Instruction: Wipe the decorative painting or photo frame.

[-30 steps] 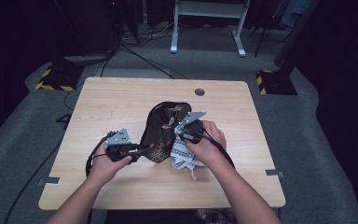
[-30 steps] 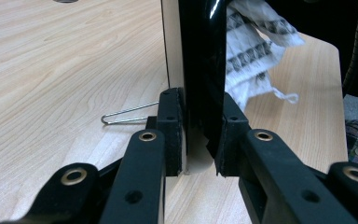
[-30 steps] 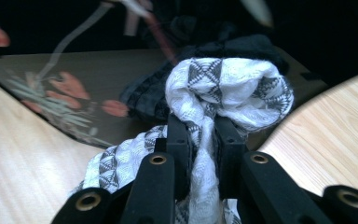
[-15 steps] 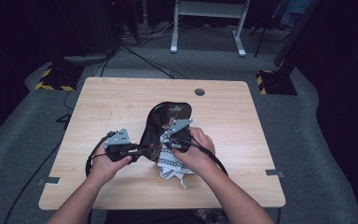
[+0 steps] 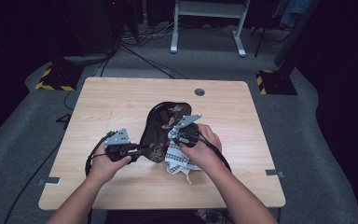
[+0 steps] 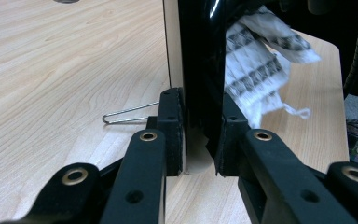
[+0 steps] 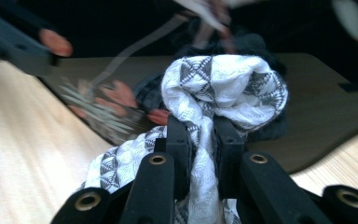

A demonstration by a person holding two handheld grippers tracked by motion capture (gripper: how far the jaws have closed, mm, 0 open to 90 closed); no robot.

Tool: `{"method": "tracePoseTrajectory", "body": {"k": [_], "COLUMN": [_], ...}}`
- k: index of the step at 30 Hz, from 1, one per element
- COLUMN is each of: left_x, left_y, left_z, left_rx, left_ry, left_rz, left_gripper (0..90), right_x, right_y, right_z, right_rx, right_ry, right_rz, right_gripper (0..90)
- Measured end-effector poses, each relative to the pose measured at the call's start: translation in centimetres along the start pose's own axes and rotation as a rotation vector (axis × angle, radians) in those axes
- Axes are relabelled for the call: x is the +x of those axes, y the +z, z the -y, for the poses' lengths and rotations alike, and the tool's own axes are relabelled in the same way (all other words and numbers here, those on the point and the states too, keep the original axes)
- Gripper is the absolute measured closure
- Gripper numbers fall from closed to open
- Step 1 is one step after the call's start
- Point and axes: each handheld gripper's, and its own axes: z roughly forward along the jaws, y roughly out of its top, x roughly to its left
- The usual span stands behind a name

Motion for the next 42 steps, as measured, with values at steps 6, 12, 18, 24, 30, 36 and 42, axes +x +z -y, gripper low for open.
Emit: {"method": "tracePoseTrajectory", "body": {"k": [6, 12, 18, 24, 30, 36, 42], "left_x": [0.0, 0.0, 0.0, 0.0, 0.0, 0.0, 0.0], "left_y": [0.0, 0.0, 0.0, 0.0, 0.0, 0.0, 0.0], "left_z": [0.0, 0.0, 0.0, 0.0, 0.0, 0.0, 0.0], "left_rx": [-0.001, -0.001, 0.003, 0.004, 0.004, 0.004, 0.003], "left_ry": [0.000, 0.004, 0.005, 0.004, 0.002, 0.002, -0.002], "left_rz": [0.003, 0.002, -0.001, -0.001, 0.000, -0.003, -0.001], "left_gripper": [76.1, 76.2, 76.2, 76.1, 76.2, 76.3, 76.6], "right_x": [-2.3, -3.3, -3.2, -1.9, 0.1, 1.9, 2.8], "right_y": [-0.2, -0.2, -0.2, 0.2, 0.7, 1.1, 1.2], "right_z": [0.9, 1.5, 1.5, 1.3, 0.8, 0.3, 0.0], "right_rx": [0.011, 0.021, 0.020, 0.014, 0.013, 0.015, 0.008], "right_ry": [0.062, 0.072, 0.073, 0.052, 0.003, -0.041, -0.065], "right_rz": [0.047, 0.100, 0.106, 0.065, 0.025, -0.018, -0.045], "right_gripper": [80.4, 80.3, 80.2, 80.1, 79.9, 79.9, 80.0]}}
